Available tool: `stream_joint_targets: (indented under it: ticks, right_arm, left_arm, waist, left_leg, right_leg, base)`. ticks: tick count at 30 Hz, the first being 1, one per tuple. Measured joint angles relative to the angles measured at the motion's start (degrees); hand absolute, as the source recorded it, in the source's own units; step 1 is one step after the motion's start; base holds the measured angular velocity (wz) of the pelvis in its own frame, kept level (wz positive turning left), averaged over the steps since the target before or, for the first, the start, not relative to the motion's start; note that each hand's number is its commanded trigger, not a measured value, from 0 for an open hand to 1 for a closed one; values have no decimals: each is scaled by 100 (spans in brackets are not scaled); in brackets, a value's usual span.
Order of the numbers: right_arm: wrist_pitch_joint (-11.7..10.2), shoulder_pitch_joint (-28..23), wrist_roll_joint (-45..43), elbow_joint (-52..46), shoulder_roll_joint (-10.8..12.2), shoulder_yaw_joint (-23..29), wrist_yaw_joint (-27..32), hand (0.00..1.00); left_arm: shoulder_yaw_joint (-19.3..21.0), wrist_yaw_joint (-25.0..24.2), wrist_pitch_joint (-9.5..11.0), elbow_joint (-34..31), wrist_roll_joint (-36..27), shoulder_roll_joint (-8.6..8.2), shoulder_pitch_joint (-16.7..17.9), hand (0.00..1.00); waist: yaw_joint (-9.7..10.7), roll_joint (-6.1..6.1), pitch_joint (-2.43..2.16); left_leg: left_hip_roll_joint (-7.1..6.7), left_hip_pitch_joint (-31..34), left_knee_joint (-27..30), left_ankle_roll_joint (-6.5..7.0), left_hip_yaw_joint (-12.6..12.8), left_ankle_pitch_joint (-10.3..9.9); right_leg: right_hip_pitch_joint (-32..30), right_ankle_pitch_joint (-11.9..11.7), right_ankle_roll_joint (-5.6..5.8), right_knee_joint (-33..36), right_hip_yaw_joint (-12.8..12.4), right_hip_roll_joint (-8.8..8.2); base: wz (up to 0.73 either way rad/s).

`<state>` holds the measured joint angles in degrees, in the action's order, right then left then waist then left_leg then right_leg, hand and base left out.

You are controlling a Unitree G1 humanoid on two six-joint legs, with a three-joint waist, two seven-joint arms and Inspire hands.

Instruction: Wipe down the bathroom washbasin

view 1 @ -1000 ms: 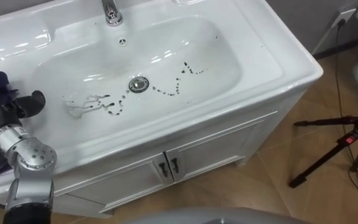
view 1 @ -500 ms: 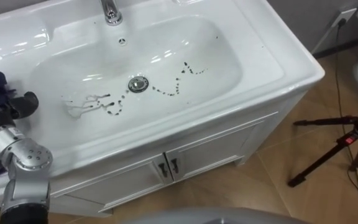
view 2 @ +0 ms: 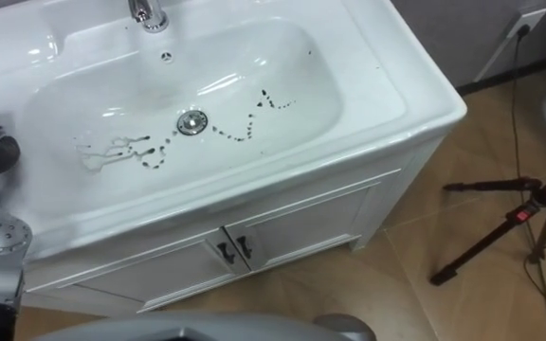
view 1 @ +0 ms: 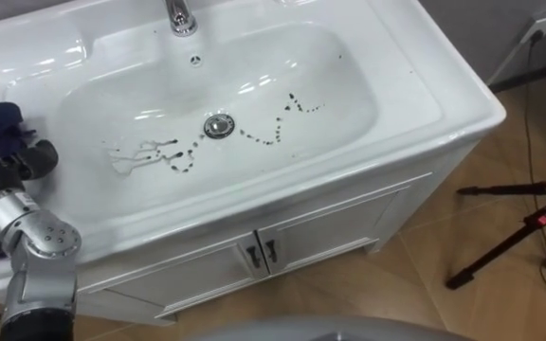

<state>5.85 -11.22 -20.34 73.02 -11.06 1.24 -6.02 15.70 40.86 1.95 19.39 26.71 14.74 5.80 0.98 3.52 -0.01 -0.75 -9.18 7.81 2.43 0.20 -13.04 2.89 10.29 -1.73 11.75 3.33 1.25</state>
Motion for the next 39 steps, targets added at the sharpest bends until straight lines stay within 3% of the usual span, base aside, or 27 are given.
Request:
stream_joint_targets:
  ticks: [15,20,29,39]
  right_arm:
    - [41,-7,-4,-13,0,3,226,0]
    - [45,-11,3,-57,0,5,225,0]
    - [48,-4,0,-72,0,12,280,0]
    - [46,91,-22,-5,-11,14,121,0]
  left_arm:
    - [0,-7,-84,0,-2,37,1,0]
    - [0,-6,-180,15,-8,37,20,0]
    - [2,-10,-285,645,-7,35,20,0]
    - [254,-392,-282,949,-7,49,-148,0]
  waist:
    - [-88,-59,-2]
    - [-133,9,18]
    - [-132,130,-25]
    - [-116,110,-33]
  left_leg:
    - [1,-11,5,0,-35,1]
    - [-1,-41,3,0,-50,1]
    - [0,-37,-2,-2,-36,1]
    - [2,-46,25,-6,-34,5]
  right_leg:
    - [22,-4,-6,-11,8,-1]
    - [74,-4,-6,-31,32,-6]
    - [89,-14,-9,-97,56,-3]
    - [101,-15,-12,-77,52,-9]
  base:
    - [0]
    - [1]
    - [2]
    - [0]
